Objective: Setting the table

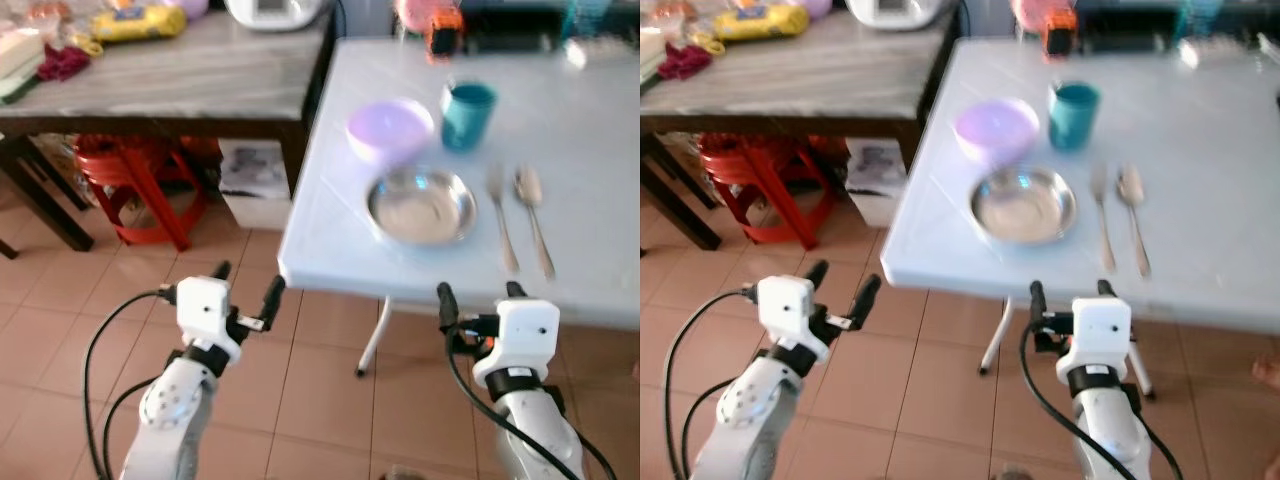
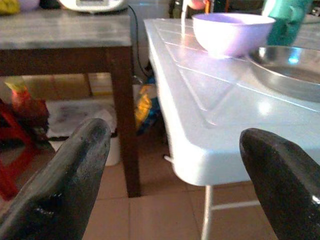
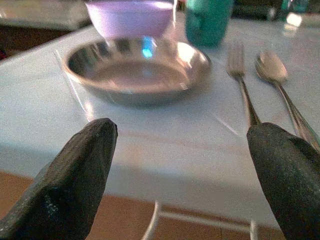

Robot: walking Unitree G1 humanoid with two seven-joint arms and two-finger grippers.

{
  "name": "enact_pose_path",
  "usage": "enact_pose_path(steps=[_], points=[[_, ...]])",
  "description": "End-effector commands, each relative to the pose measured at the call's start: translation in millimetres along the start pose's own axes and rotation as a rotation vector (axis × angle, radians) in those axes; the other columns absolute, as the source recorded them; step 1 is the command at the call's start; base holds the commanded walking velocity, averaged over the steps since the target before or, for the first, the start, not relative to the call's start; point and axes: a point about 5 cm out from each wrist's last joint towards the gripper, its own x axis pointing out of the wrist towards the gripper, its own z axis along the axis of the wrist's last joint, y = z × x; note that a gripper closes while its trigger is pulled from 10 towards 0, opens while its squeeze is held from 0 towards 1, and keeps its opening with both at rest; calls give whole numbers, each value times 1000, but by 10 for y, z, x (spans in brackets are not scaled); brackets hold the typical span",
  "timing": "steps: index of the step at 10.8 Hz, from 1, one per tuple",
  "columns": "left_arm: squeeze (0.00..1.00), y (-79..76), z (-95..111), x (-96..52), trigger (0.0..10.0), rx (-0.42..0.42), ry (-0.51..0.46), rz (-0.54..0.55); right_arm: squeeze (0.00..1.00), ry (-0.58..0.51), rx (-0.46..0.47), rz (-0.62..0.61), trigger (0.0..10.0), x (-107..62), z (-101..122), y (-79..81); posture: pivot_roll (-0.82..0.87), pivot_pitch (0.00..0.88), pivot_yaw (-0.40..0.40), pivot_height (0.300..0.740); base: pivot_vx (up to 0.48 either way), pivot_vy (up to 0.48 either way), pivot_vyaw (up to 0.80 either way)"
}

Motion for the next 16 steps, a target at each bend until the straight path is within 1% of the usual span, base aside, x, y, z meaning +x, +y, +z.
enact_pose_path(steps=[1, 3, 4, 5, 7, 8, 9, 10, 12, 14, 16], points=[[0, 80, -16, -60, 10000, 14, 21, 19, 0, 7, 14, 14, 10000, -14, -9, 60, -64, 171, 97, 740, 262, 0, 0], [0, 76, 10, -65, 10000, 27, 14, 14, 0, -23, -16, 31, 10000, -8, 47, 77, -65, 175, 97, 740, 264, 0, 0], [0, 45, 89, -53, 10000, 50, -15, -7, 0, -85, -60, 54, 10000, -4, 172, 105, -66, 176, 97, 740, 0, 0, 0], [0, 52, 128, -46, 10000, 47, -26, -1, 0, -99, -62, 55, 10000, -1, 208, 108, -66, 175, 97, 740, 0, 0, 0], [0, 66, 144, -41, 10000, 49, -28, 8, 0, -94, -60, 42, 10000, 1, 202, 81, -65, 175, 100, 740, 0, 0, 0], [0, 52, 143, -36, 10000, 61, -25, -8, 0, -79, -38, 32, 10000, 7, 189, 56, -65, 173, 99, 740, 0, 0, 0], [0, 45, 140, -37, 10000, 75, -25, -21, 0, -79, -28, 36, 10000, 11, 200, 63, -66, 174, 100, 740, 0, 0, 0], [0, 8, 114, -68, 10000, 77, -16, -44, 0, -67, -15, 19, 10000, 4, 187, 49, -66, 175, 102, 740, 0, 0, 0], [0, 17, 111, -59, 10000, 72, -14, -40, 0, -58, -5, 7, 10000, 1, 180, 35, -68, 177, 102, 740, 0, 0, 0], [0, 17, 107, -48, 10000, 66, -12, -40, 0, -58, -9, 16, 10000, 13, 176, 45, -69, 176, 103, 740, 0, 0, -788], [0, 1, 109, -34, 10000, 54, -18, -54, 0, -57, -5, 23, 10000, 15, 176, 62, -68, 174, 100, 740, 0, 0, -228]])
